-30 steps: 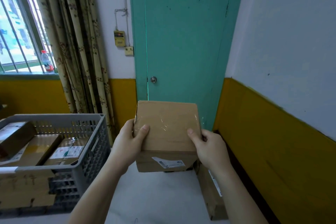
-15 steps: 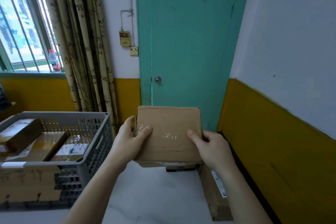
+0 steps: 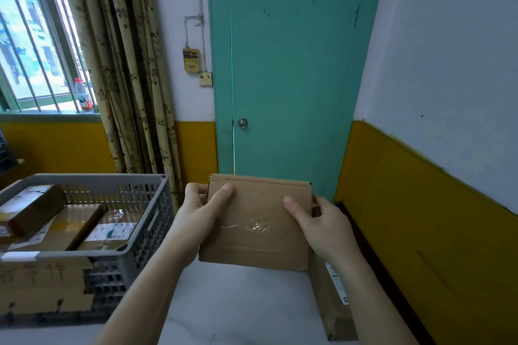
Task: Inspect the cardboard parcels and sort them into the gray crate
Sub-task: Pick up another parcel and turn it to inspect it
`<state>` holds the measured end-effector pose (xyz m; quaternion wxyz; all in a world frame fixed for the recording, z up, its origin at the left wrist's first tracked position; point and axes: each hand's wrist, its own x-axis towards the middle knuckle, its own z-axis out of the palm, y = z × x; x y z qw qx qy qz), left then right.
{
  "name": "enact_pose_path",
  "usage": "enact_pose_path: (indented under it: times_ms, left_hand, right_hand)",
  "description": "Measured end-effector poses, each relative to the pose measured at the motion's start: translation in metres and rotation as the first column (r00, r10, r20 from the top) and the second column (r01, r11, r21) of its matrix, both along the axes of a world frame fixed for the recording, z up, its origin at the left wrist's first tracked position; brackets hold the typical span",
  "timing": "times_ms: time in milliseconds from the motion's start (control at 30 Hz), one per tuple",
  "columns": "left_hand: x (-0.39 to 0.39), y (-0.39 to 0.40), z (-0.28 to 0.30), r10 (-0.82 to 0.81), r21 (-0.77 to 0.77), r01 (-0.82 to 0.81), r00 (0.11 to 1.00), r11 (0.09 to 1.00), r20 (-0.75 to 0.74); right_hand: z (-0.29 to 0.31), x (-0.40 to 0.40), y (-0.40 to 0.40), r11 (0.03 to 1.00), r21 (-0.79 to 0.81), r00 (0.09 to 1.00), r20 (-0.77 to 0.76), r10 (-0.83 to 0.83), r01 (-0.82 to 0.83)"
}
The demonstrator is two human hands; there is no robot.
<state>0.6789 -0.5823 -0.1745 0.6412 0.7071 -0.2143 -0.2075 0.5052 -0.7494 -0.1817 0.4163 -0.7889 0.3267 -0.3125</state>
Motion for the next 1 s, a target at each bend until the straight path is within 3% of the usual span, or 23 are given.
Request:
enact_pose_path:
  times_ms: [100, 200, 333, 467, 567, 733, 1000]
  left_hand:
    - [-0.004, -0.003, 0.001, 0.062, 0.102, -0.081, 0.981, 0.991, 0.182]
    - [-0.004, 0.000, -0.001, -0.011, 0.062, -0.001, 0.980, 0.998, 0.199]
    - [-0.004, 0.001, -0.001, -0.087, 0.049, 0.081, 0.986, 0.996, 0.140]
    - [-0.006, -0.007, 0.001, 0.039, 0.000, -0.039, 0.999, 0.999, 0.020]
    - [-0.002, -0.007, -0.003, 0.039, -0.002, -0.039, 0.999, 0.999, -0.010]
    - [0.006, -0.001, -0.002, -0.093, -0.029, 0.089, 0.981, 0.996, -0.171]
    - [0.001, 0.003, -0.008, -0.231, -0.029, 0.229, 0.964, 0.973, -0.131]
  right_hand:
    - [0.000, 0.000, 0.001, 0.998, -0.054, 1.000, -0.002, 0.027, -0.027]
    - [0.001, -0.002, 0.001, 0.998, -0.052, 0.999, -0.001, 0.037, -0.038]
    - [0.003, -0.005, 0.001, 0.998, 0.045, 0.996, 0.073, 0.050, -0.054]
    - [0.012, 0.000, 0.007, 0.990, 0.141, 1.000, 0.022, -0.010, 0.007]
    - [0.012, 0.000, 0.004, 0.987, 0.150, 0.997, 0.053, -0.058, 0.050]
    - [0.009, 0.000, 0.002, 0.962, 0.241, 0.989, 0.095, 0.110, -0.130]
    - [0.003, 0.001, 0.002, 0.965, 0.235, 0.990, 0.111, 0.092, -0.116]
